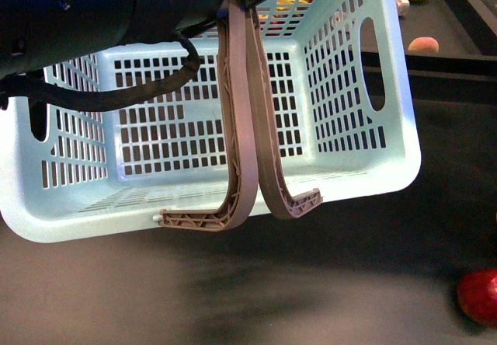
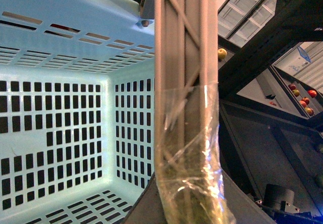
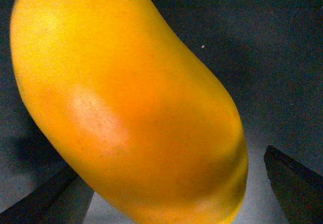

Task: Pick mango with right arm and hold basket with left

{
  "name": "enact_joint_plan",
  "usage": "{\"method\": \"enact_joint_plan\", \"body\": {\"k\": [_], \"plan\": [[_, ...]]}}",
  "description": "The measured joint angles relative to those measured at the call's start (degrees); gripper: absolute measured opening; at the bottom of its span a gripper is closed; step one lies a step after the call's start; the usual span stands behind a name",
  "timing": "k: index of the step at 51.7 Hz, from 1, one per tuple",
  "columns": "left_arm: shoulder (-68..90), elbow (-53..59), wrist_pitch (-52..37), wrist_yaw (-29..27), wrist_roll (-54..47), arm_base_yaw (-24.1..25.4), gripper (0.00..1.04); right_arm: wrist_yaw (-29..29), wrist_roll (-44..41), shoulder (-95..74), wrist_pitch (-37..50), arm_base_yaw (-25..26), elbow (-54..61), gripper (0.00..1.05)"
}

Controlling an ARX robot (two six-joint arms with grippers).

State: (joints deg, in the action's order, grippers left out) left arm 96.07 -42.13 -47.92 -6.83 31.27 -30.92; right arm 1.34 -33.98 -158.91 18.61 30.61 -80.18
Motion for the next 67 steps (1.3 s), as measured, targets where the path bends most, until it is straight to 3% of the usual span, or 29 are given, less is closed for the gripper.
{"method": "enact_joint_plan", "body": {"k": [13,35,47,67], "plan": [[0.0,0.0,0.0,0.0,0.0,0.0,0.07,2.34,1.7,0.02,-3.32,-0.98,-0.83,0.96],[0.0,0.02,0.0,-0.02,0.0,0.0,0.07,1.05,2.8,0.7,-1.2,-1.46,0.42,0.96],[0.0,0.02,0.0,0.0,0.0,0.0,0.07,0.42,2.91,0.92,-0.66,-1.51,1.49,0.66],[0.0,0.02,0.0,0.0,0.0,0.0,0.07,0.87,3.28,1.11,0.46,-1.53,1.99,0.62]]}}
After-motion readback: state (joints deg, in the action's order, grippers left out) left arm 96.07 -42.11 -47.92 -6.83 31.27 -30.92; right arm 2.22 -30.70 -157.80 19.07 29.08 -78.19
